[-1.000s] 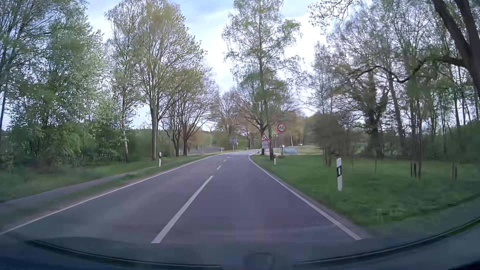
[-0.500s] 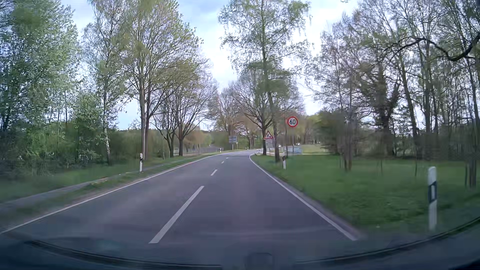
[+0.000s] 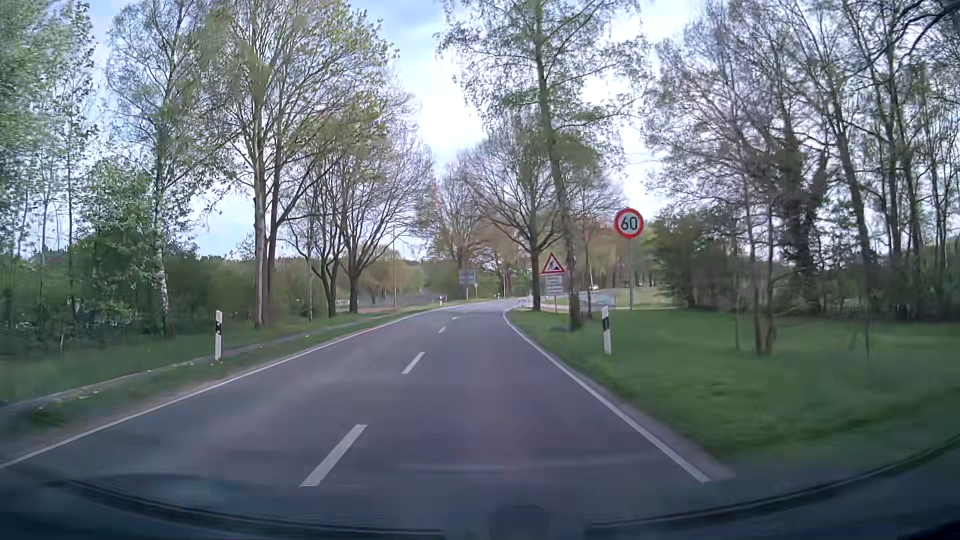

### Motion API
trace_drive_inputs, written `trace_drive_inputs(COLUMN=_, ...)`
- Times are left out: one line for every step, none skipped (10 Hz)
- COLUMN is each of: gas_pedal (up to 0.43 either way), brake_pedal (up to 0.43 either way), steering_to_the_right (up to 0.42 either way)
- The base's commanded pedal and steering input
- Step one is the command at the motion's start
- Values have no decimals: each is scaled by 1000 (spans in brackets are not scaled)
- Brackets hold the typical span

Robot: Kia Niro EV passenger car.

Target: Follow the waypoints while adhering to traffic rules and regulations

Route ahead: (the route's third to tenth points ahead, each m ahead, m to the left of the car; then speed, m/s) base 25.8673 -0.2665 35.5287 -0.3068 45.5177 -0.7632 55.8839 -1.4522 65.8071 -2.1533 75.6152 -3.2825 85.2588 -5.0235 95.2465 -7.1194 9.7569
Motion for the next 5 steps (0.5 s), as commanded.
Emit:
trace_drive_inputs(gas_pedal=240, brake_pedal=0, steering_to_the_right=-9)
trace_drive_inputs(gas_pedal=240, brake_pedal=0, steering_to_the_right=-10)
trace_drive_inputs(gas_pedal=240, brake_pedal=0, steering_to_the_right=-9)
trace_drive_inputs(gas_pedal=228, brake_pedal=0, steering_to_the_right=-9)
trace_drive_inputs(gas_pedal=228, brake_pedal=0, steering_to_the_right=-10)
